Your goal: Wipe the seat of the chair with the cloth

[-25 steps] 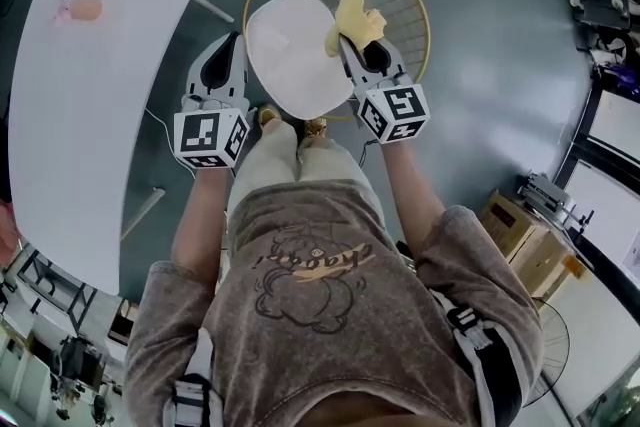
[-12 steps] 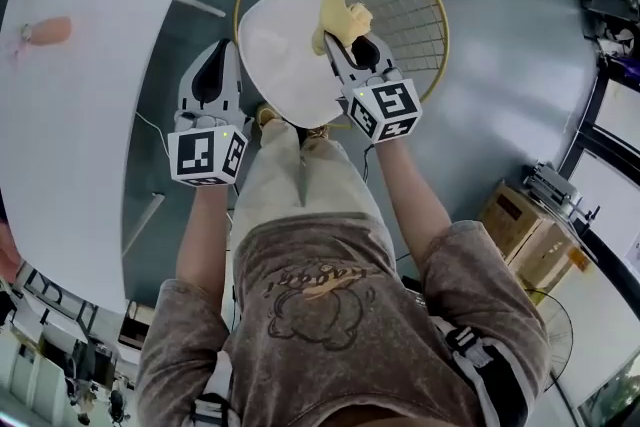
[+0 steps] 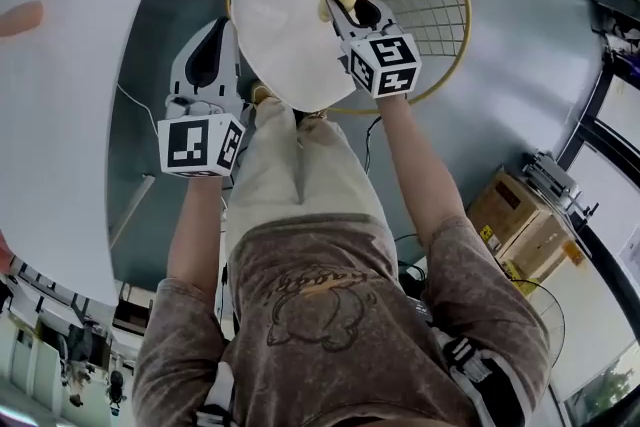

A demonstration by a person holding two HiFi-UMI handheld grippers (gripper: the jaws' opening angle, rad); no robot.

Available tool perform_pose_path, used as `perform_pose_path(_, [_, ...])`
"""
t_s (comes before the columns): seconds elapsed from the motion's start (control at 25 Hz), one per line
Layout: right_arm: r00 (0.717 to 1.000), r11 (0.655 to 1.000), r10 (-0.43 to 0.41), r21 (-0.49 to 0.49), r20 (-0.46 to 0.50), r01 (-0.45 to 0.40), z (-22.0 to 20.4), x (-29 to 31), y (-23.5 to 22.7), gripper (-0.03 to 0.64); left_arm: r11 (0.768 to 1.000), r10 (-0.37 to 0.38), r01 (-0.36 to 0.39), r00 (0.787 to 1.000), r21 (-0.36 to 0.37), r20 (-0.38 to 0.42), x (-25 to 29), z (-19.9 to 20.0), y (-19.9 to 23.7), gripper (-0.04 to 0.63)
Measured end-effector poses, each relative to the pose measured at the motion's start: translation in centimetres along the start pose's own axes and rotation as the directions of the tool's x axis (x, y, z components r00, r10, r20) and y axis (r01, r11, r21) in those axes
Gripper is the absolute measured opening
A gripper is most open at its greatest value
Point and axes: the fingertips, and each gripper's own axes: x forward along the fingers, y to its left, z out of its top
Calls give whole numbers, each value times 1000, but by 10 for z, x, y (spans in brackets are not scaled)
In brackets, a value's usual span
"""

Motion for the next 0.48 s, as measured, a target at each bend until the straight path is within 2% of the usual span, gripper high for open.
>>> perform_pose_path(0.36, [992,1000,-27,-9,-120,26,-53,43,-33,120,999,-28,27,998,-18,-47,-4,-43,-8,9])
perform_pose_path(0.48, [985,999,-31,-11,-170,30,-64,71,-42,120,999,-36,35,998,-19,-60,6,-47,5,9])
